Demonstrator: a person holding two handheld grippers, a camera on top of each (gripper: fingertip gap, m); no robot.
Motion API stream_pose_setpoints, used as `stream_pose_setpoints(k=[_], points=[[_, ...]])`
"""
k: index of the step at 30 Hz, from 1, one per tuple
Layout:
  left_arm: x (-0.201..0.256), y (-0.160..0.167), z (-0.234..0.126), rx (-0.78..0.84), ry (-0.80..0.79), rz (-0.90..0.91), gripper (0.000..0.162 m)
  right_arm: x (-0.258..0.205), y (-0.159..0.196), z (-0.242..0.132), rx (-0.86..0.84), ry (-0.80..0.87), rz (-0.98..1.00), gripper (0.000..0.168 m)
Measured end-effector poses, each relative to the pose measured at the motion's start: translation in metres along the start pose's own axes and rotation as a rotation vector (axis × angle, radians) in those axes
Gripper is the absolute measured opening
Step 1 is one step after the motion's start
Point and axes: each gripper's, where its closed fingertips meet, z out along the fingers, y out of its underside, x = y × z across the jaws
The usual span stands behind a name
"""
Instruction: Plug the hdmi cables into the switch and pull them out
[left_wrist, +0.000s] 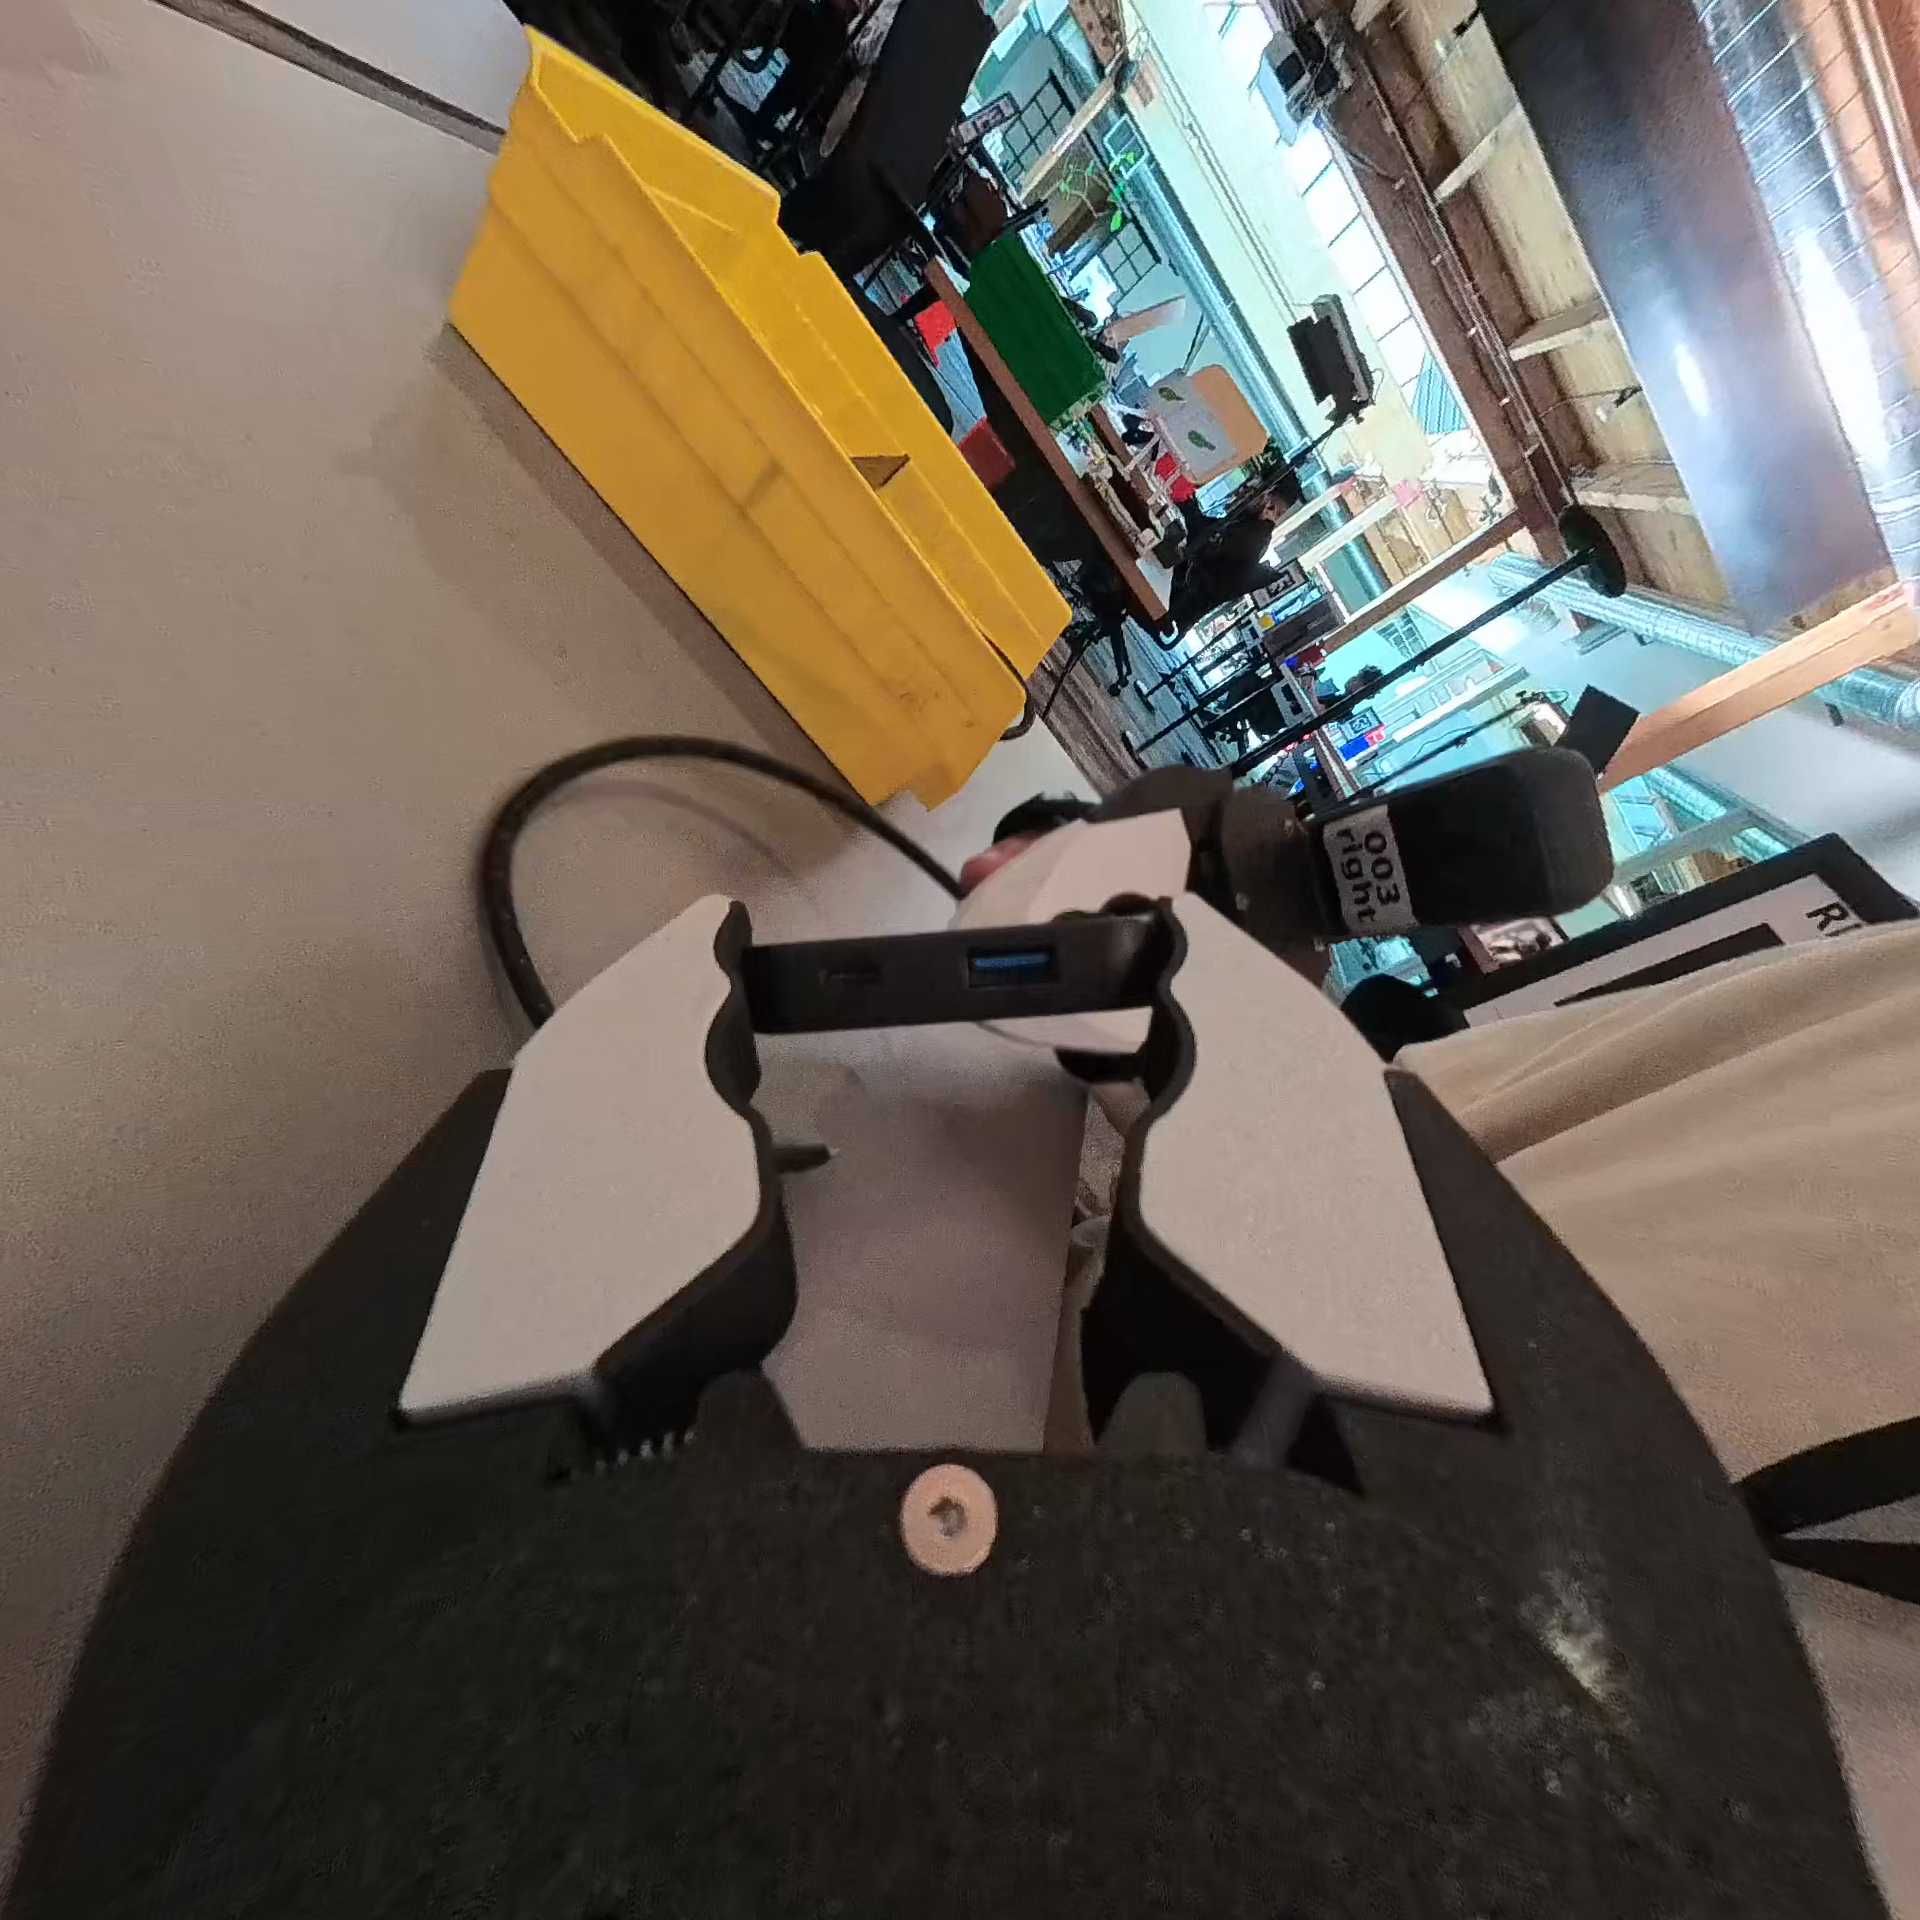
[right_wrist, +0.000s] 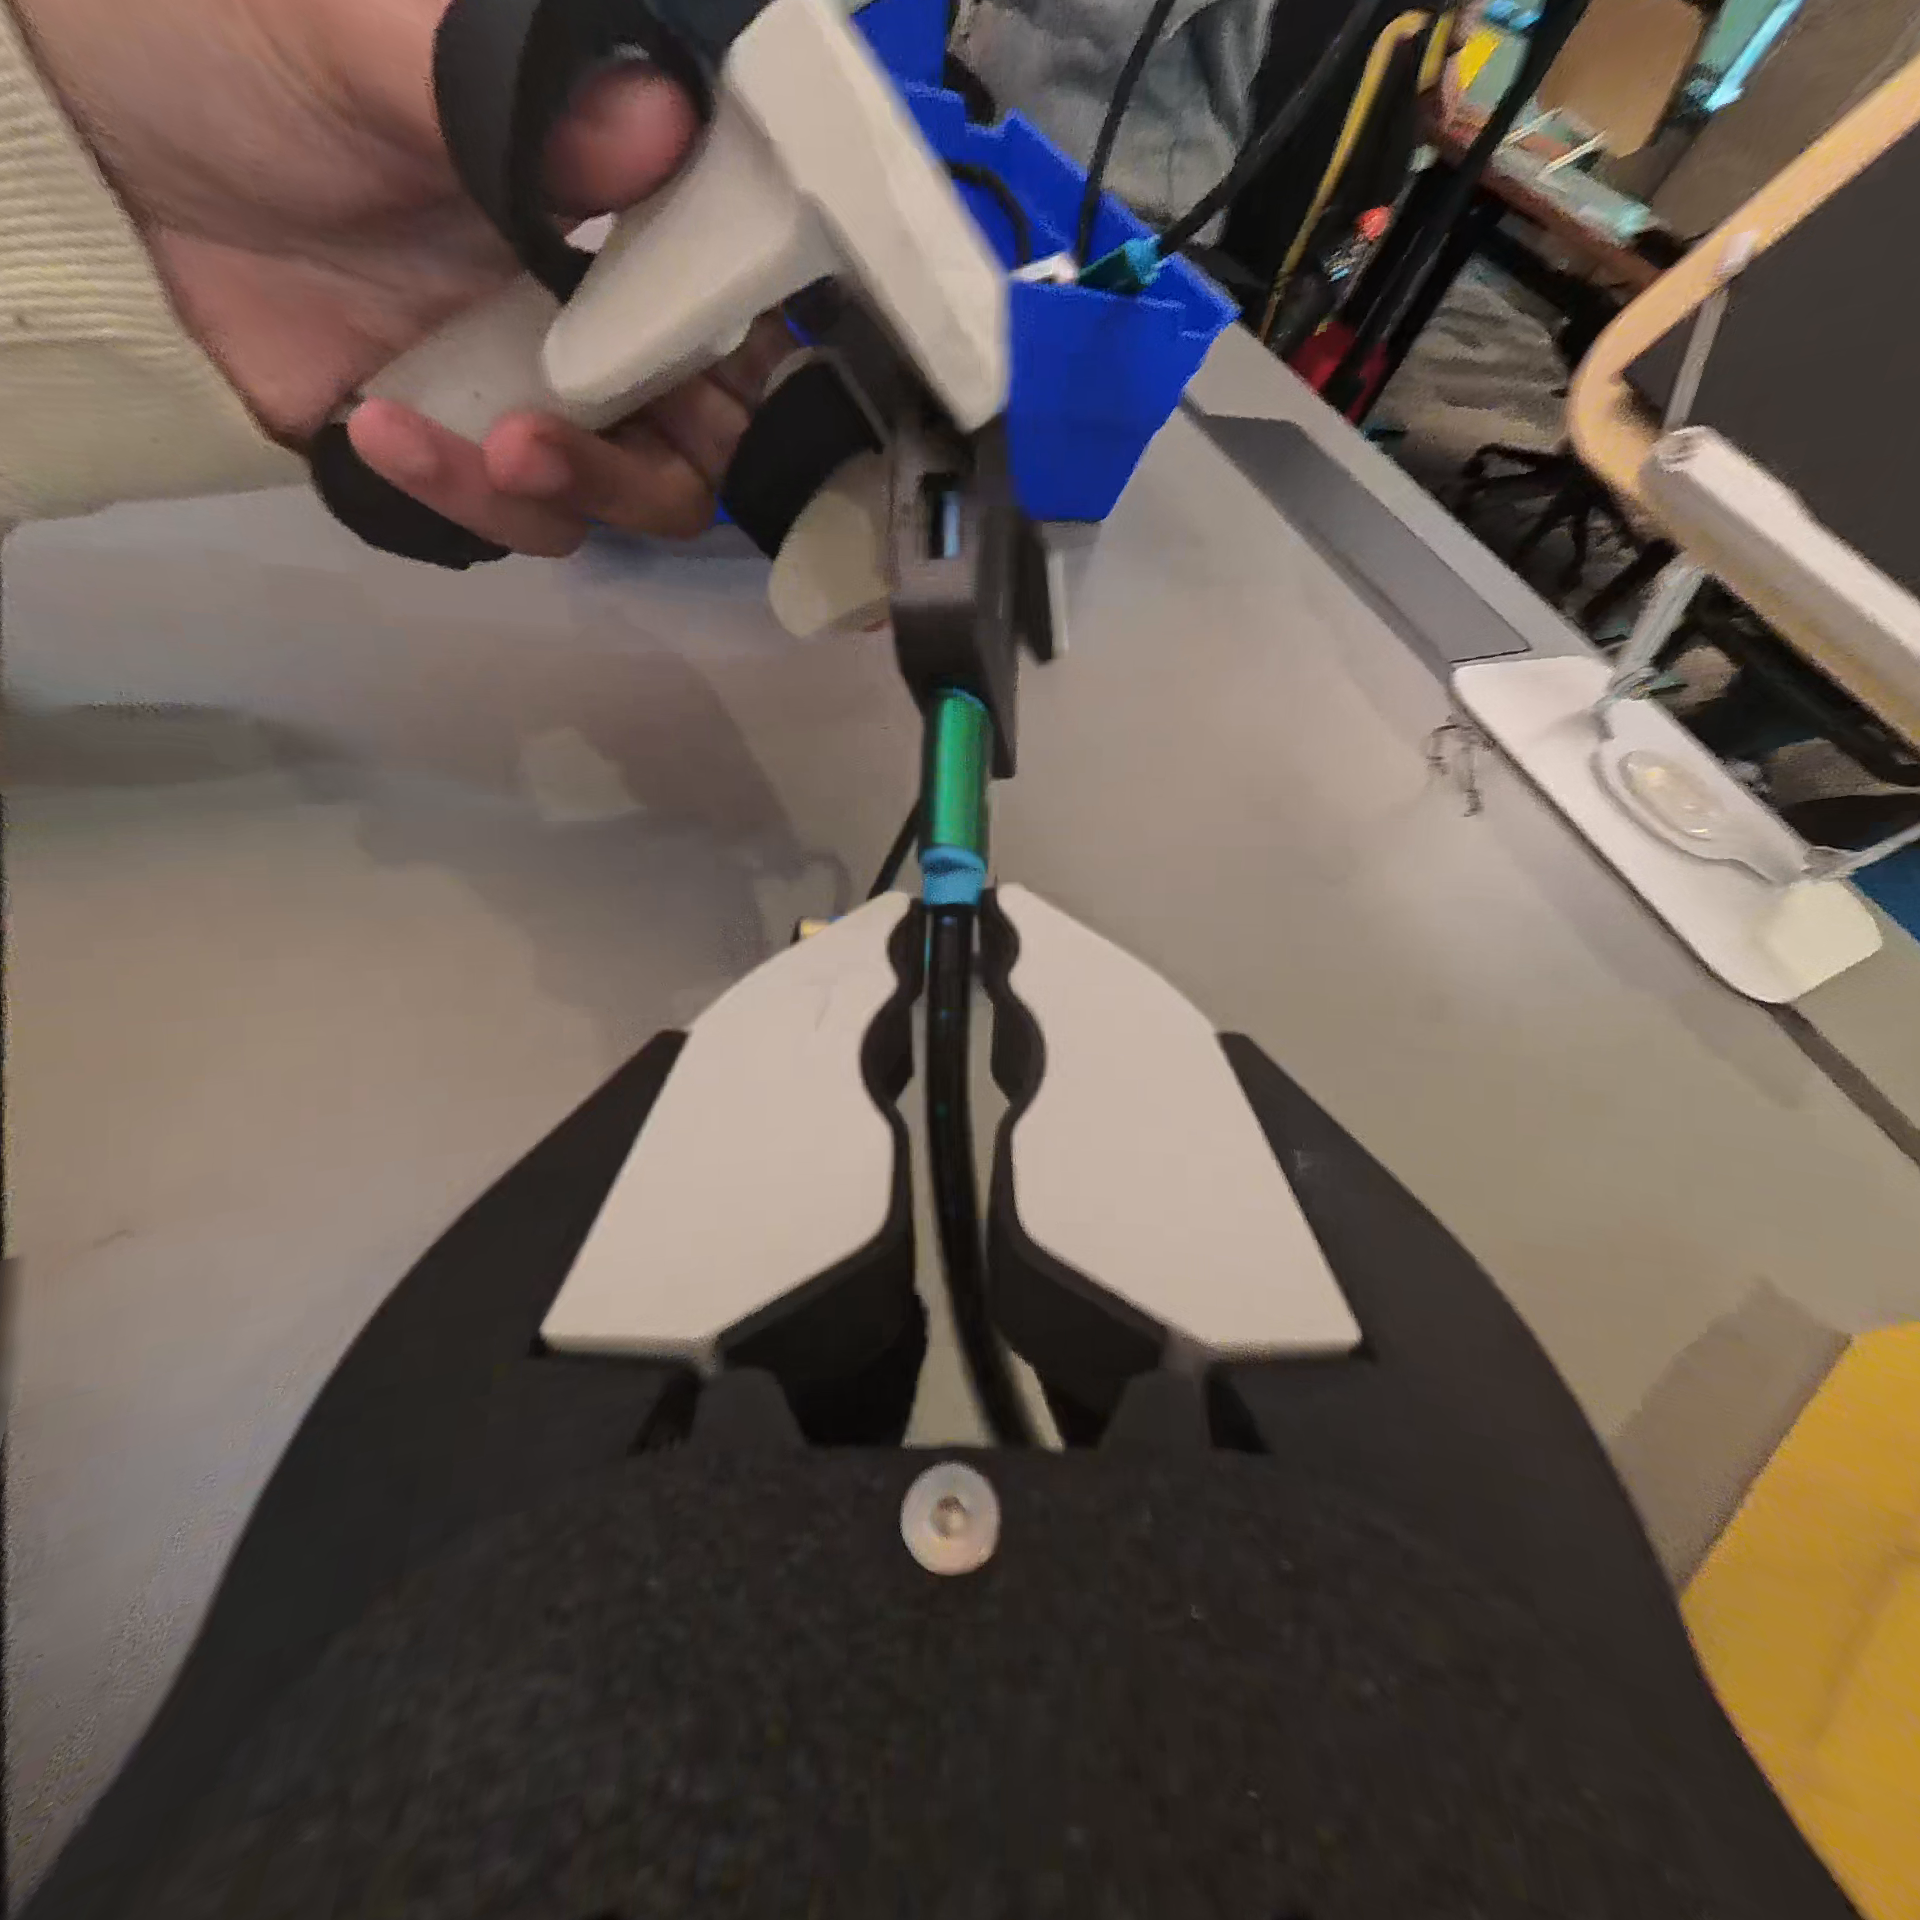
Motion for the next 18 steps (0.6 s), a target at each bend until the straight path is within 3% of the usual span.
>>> stream_pose_setpoints(k=[2, 4, 6, 9, 18], points=[[0.004, 0.007, -0.002, -0.031, -0.002, 0.050, 0.072, 0.005, -0.005, -0.005, 0.025, -0.004, 0.011, 0.009], [-0.001, 0.012, -0.005, -0.062, -0.104, 0.174, 0.072, 0.008, -0.004, -0.007, -0.004, 0.000, -0.027, 0.009], [-0.011, 0.011, -0.012, -0.099, -0.289, 0.396, 0.071, 0.011, -0.001, -0.008, -0.045, 0.026, -0.089, 0.009], [0.004, 0.007, -0.017, -0.125, -0.430, 0.729, 0.069, 0.007, 0.005, -0.007, -0.098, -0.005, -0.101, 0.009], [-0.003, 0.034, -0.009, -0.604, -0.724, 1.542, 0.033, -0.006, -0.003, -0.006, -0.199, -0.081, -0.301, 0.009]])
